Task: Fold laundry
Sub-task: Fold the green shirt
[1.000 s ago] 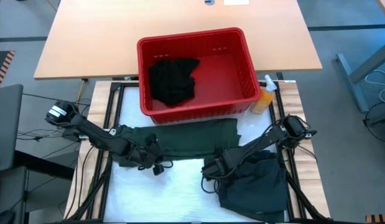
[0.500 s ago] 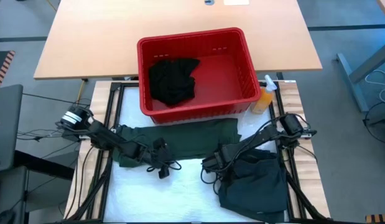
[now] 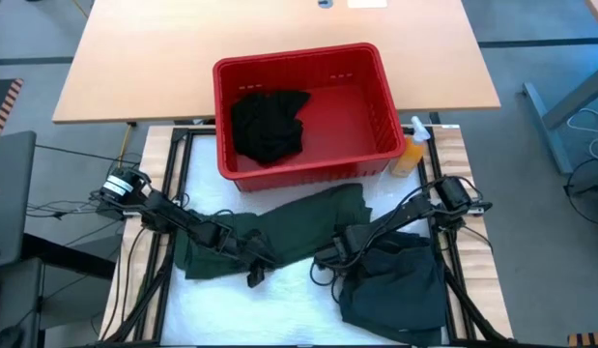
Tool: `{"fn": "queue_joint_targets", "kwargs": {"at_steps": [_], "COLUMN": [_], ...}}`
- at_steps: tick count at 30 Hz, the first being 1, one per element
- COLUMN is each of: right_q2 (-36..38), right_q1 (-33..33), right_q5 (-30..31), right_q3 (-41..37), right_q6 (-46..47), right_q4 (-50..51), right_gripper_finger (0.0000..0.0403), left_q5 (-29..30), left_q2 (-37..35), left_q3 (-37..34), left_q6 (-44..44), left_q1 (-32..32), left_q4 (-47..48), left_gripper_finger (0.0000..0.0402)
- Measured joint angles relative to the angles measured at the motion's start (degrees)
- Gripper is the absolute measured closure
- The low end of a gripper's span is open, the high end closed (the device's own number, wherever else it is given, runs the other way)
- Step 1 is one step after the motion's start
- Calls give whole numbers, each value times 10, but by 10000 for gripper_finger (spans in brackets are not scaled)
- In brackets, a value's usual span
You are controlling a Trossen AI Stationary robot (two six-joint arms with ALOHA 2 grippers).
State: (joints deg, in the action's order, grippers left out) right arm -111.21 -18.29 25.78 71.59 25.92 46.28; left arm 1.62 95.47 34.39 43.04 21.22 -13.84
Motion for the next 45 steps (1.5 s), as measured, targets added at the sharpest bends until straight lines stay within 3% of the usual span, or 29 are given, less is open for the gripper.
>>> {"fn": "queue_joint_targets", "kwargs": {"at_steps": [3, 5, 8, 16, 23, 29, 39, 45], "right_q2": [-1, -1, -1, -1, -1, 1, 1, 1], "right_q1": [-2, -9, -25, -63, -69, -69, -72, -82], "right_q5": [-11, -36, -44, -29, 38, 103, 136, 283], "right_q3": [8, 26, 60, 137, 167, 214, 296, 388], "right_q6": [15, 14, 12, 35, 41, 41, 41, -37], "right_q4": [-4, -2, 10, 166, 182, 284, 401, 358], "right_gripper_finger": [348, 382, 373, 383, 382, 382, 380, 380], "left_q5": [-34, -52, -42, 92, 196, 245, 185, 108], "left_q2": [0, -5, -31, -190, -239, -157, 69, 136], "left_q3": [0, 0, -2, -4, -3, -2, 17, 81], "left_q6": [18, 18, 12, 5, 9, -9, 58, 25], "left_q1": [0, 1, 1, 0, 0, -6, -39, -69], "left_q4": [6, 9, 45, 205, 169, 100, -94, -131], "left_gripper_finger": [291, 295, 301, 310, 311, 311, 311, 311]}}
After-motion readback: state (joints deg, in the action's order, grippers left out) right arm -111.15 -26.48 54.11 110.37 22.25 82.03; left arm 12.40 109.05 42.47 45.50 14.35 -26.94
